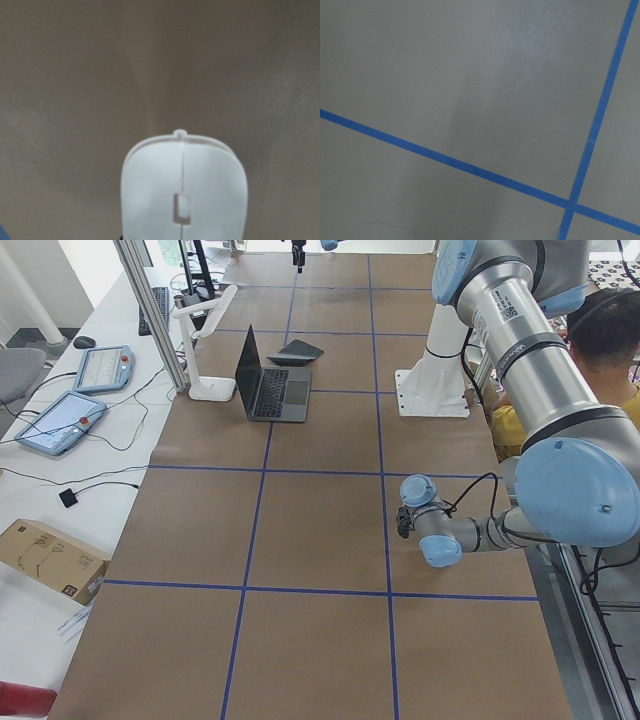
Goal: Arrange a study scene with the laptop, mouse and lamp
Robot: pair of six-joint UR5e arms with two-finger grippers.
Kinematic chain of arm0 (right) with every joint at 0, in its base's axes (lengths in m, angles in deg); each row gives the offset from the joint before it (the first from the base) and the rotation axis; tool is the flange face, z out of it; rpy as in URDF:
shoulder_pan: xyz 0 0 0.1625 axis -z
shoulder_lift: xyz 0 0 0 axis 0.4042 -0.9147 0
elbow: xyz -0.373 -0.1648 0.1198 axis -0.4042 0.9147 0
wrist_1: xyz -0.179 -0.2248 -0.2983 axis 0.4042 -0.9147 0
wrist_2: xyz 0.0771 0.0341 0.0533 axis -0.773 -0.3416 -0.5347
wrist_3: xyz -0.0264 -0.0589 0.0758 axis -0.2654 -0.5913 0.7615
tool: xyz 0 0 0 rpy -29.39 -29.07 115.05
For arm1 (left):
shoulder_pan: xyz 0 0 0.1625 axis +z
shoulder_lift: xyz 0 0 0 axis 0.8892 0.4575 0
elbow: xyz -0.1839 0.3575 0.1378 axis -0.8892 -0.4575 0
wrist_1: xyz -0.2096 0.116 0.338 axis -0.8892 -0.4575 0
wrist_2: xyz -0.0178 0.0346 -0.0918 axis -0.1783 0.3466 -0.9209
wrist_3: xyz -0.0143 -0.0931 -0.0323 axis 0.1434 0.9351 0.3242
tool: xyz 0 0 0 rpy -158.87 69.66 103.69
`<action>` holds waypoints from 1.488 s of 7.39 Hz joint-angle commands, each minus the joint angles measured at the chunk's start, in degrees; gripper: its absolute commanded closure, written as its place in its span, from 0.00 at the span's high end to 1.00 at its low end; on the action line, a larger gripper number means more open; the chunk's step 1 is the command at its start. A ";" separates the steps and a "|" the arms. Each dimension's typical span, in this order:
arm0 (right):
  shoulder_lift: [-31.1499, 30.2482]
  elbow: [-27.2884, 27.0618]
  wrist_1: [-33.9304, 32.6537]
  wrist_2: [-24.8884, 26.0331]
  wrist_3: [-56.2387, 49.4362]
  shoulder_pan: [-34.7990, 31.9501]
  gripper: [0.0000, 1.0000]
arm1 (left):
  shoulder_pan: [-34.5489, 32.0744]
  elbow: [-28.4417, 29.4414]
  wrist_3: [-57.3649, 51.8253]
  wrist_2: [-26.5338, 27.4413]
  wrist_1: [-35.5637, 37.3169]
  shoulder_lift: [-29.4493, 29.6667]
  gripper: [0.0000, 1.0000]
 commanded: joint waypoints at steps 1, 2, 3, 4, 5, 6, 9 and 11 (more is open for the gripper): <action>0.08 0.01 0.00 0.03 0.00 0.00 1.00 | -1.68 -2.63 0.02 -1.20 1.18 0.24 0.39; 0.17 0.10 0.00 0.03 0.00 0.00 1.00 | -2.13 -3.77 0.02 -1.12 3.62 1.46 0.37; 0.17 0.10 0.00 0.03 0.00 0.00 1.00 | -3.26 -6.22 -0.06 -1.12 8.34 3.38 0.37; 0.08 0.10 0.00 0.03 0.00 0.00 1.00 | -4.14 -9.72 -0.15 -1.12 15.00 5.84 0.36; 0.08 0.27 0.00 0.12 0.00 0.00 1.00 | -5.46 -11.58 -0.67 -1.03 21.16 9.43 0.36; 0.08 0.27 0.00 0.12 0.00 0.00 1.00 | -6.78 -11.69 -0.85 -1.03 25.14 13.47 0.35; 0.08 0.62 0.09 0.90 0.00 0.00 1.00 | -9.15 -12.74 -0.94 -0.86 34.28 22.01 0.34; 0.08 0.71 0.09 1.18 0.09 0.00 1.00 | -10.74 -13.62 -0.94 -0.68 44.38 30.60 0.32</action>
